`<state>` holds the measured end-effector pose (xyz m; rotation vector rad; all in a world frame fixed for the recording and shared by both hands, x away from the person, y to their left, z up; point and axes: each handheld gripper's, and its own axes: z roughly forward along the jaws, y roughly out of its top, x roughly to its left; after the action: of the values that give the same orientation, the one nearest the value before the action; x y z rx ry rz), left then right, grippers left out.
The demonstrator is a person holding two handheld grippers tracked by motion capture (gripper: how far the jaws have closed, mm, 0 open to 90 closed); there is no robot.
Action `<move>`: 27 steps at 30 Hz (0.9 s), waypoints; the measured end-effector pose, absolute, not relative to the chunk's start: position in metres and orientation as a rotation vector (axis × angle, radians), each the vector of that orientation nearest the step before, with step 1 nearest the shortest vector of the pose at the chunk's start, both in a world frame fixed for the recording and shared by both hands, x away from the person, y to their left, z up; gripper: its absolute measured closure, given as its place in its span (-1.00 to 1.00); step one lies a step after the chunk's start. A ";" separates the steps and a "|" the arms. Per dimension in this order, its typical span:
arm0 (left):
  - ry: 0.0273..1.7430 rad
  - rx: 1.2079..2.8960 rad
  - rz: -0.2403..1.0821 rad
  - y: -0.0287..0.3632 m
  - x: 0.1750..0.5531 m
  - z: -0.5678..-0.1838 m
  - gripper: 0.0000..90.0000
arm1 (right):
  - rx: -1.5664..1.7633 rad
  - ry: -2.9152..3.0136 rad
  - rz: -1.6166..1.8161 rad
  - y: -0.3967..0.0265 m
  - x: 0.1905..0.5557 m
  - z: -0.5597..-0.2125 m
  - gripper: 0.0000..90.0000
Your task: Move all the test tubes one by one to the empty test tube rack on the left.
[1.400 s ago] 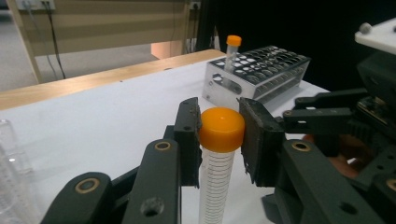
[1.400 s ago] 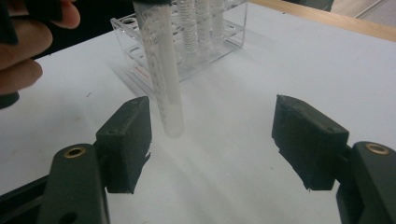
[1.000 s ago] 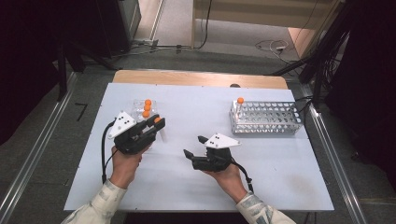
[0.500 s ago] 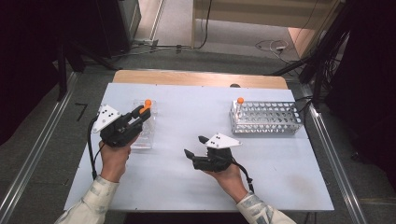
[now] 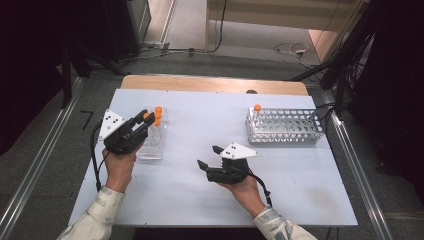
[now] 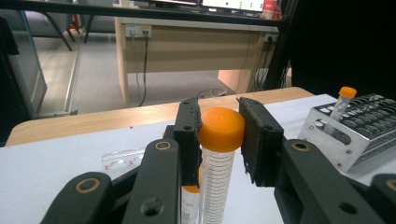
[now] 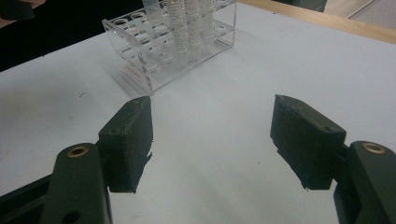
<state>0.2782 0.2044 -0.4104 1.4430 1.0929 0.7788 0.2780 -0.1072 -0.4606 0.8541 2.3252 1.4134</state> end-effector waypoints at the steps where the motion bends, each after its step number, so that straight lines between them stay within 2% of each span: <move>1: 1.093 1.447 0.781 0.204 0.279 -0.411 0.54 | 0.854 2.327 1.413 -0.107 0.278 -0.461 -0.36; 27: 1.151 1.526 0.810 0.196 0.289 -0.437 0.50 | 0.847 2.329 1.408 -0.108 0.277 -0.462 -0.36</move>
<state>0.2893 0.1960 -0.4366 1.5262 1.1506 0.8101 0.2773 -0.1079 -0.4616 0.8469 2.3292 1.4083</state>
